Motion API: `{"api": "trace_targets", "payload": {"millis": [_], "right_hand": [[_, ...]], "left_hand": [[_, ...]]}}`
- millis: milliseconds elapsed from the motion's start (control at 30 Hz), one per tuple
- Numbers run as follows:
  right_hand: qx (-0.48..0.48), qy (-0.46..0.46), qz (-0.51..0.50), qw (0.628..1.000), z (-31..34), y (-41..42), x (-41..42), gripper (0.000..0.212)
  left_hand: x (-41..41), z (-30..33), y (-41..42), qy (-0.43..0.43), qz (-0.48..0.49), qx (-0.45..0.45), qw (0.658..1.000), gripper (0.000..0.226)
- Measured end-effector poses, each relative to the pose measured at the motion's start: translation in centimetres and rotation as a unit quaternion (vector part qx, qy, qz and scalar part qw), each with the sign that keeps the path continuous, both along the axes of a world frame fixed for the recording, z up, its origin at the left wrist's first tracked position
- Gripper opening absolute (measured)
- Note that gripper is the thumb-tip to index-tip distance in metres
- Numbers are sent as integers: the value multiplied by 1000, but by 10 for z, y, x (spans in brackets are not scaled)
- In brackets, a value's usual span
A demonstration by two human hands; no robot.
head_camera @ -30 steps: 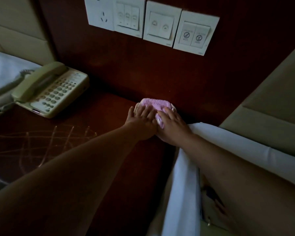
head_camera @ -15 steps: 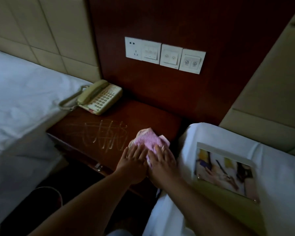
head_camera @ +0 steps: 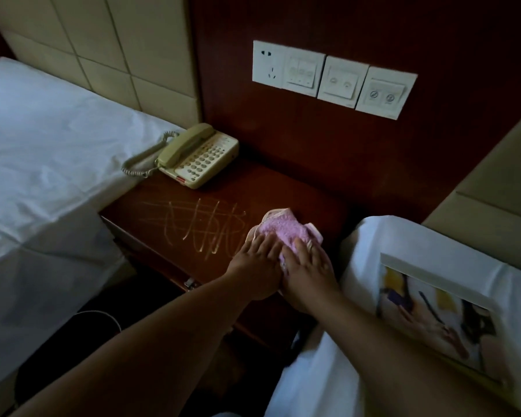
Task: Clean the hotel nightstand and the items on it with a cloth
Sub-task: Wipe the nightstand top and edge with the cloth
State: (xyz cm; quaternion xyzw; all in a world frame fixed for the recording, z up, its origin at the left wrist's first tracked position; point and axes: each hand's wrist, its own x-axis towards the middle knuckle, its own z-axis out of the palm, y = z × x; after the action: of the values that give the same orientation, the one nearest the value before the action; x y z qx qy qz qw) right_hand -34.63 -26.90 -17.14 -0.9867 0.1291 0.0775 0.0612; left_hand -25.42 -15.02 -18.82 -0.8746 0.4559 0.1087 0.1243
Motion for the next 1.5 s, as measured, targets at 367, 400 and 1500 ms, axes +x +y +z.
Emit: {"api": "trace_targets", "payload": {"millis": [367,400,1500], "right_hand": [[-2,53,-35,998,0,-68,153,82],[3,52,-35,998,0,-67,167,80],[17,49,44,998,12,13,204,59]], "left_hand": [[138,10,-70,-33,-17,9,999,59],[149,11,-67,-34,-15,4,999,58],[180,-17,23,91,157,-76,980,64]]}}
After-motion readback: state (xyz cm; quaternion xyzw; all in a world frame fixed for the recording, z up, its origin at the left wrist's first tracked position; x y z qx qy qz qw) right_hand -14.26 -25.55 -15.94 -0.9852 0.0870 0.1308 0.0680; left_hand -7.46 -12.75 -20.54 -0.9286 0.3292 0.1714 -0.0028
